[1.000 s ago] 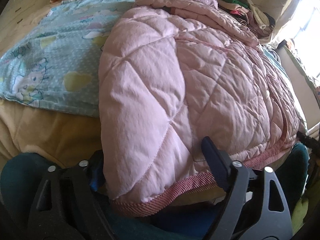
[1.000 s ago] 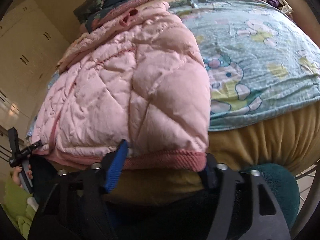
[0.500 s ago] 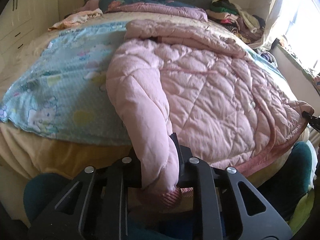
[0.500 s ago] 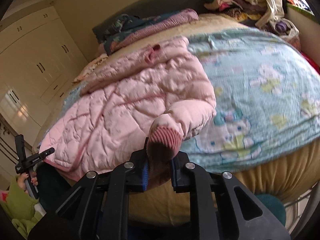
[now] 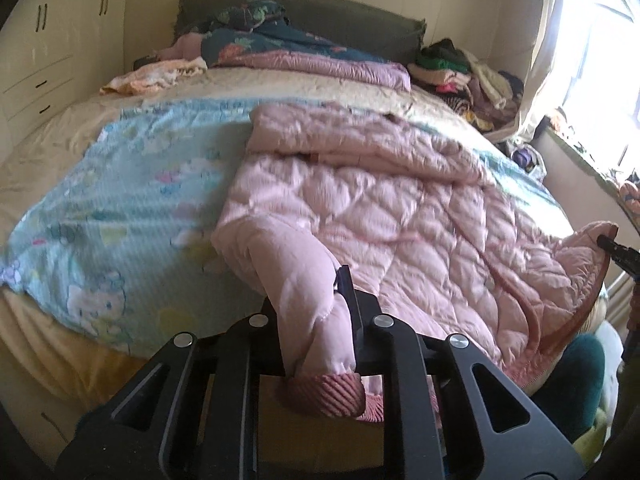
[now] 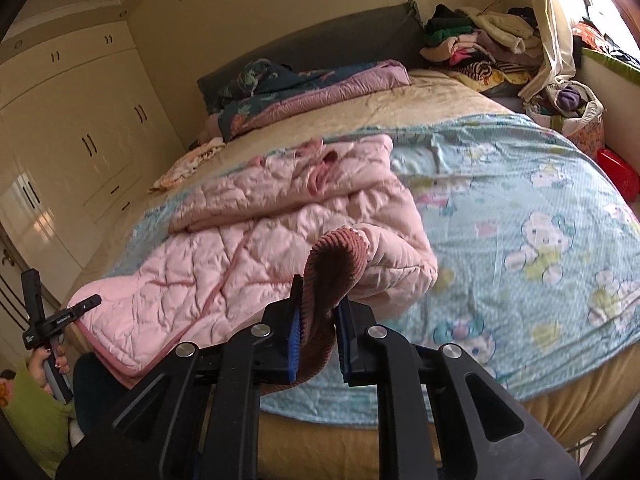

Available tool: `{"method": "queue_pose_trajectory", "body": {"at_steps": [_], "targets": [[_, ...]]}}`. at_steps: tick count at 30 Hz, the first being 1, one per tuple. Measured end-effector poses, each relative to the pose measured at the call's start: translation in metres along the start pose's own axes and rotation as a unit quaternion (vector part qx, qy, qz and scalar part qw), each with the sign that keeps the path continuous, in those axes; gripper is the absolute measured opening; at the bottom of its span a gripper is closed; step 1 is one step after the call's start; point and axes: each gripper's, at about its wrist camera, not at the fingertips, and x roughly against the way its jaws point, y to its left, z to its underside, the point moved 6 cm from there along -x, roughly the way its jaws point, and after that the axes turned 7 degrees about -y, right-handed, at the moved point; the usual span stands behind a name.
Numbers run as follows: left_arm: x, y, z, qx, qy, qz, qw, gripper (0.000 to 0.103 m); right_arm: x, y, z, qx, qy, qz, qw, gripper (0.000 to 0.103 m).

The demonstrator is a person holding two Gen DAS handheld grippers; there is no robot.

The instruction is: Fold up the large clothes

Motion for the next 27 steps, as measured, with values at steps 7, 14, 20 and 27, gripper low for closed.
{"method": "queue_pose_trajectory", "body": {"at_steps": [7, 14, 20, 27], "targets": [[0.001, -0.001, -0.029, 0.010, -0.027, 0.009, 0.9995, 0.010, 0.000, 0.003, -0.024, 0.000, -0.021, -0.001, 1.000, 0.013], [0.003, -0.002, -0.053, 0.015, -0.050, 0.016, 0.9985, 0.010, 0.003, 0.010, -0.045, 0.012, -0.042, -0.001, 0.999, 0.013], [0.004, -0.003, -0.069, 0.021, -0.064, 0.019, 0.9976, 0.010, 0.004, 0.016, -0.062, 0.018, -0.061, -0.004, 0.998, 0.013], [0.005, -0.002, -0.087, 0.026, -0.078, 0.022, 0.9964, 0.010, 0.004, 0.020, -0.079, 0.023, -0.078, -0.004, 0.997, 0.013]]}}
